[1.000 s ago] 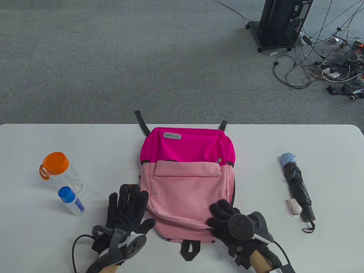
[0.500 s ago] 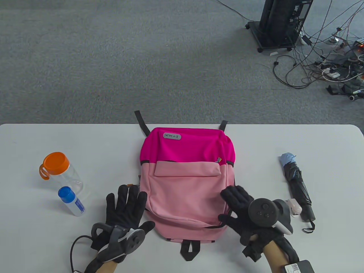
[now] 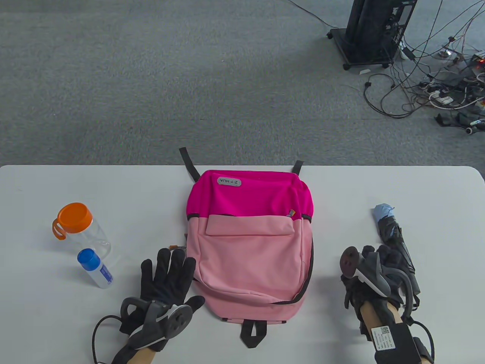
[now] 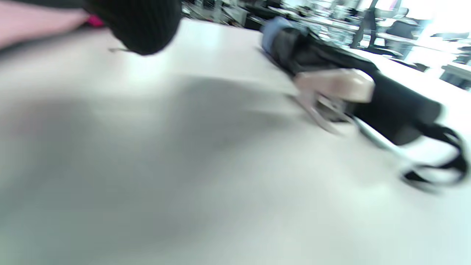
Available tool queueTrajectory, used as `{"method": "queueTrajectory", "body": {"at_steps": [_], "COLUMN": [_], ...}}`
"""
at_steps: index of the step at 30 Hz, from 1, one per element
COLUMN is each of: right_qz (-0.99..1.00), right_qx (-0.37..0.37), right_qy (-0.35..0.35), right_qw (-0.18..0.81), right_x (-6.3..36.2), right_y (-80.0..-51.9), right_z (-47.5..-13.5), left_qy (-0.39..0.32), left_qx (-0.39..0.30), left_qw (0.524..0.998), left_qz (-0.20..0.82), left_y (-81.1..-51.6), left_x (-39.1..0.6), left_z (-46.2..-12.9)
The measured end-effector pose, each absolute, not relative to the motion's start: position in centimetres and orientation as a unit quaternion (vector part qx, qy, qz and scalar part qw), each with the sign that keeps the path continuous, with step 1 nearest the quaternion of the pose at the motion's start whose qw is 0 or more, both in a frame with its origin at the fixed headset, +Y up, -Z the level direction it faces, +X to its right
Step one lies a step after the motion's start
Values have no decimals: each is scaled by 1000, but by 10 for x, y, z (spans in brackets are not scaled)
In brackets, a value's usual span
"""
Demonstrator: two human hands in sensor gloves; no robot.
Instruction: Pack school bag
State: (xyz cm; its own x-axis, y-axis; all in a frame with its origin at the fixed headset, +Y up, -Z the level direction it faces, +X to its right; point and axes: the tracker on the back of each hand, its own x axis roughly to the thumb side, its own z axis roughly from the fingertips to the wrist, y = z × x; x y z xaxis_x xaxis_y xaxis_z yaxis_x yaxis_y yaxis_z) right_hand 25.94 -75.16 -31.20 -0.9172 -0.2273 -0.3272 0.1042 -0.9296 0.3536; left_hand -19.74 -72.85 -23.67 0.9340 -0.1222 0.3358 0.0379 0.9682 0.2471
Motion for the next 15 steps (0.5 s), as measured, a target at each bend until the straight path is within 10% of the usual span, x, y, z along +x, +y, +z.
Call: {"method": "queueTrajectory", "body": {"at_steps": [15], "right_qz": [-962], "right_qx": [228], "right_qy": [-128], "right_qw": [76], "right_x": [279], "right_y": [-770], "right_z": [-314], "left_qy": [-171], "left_qx": [116], "left_qw": [978], "left_qz": [-41], "left_y": [-728], "left_x": [-200], "left_z": [-237]}}
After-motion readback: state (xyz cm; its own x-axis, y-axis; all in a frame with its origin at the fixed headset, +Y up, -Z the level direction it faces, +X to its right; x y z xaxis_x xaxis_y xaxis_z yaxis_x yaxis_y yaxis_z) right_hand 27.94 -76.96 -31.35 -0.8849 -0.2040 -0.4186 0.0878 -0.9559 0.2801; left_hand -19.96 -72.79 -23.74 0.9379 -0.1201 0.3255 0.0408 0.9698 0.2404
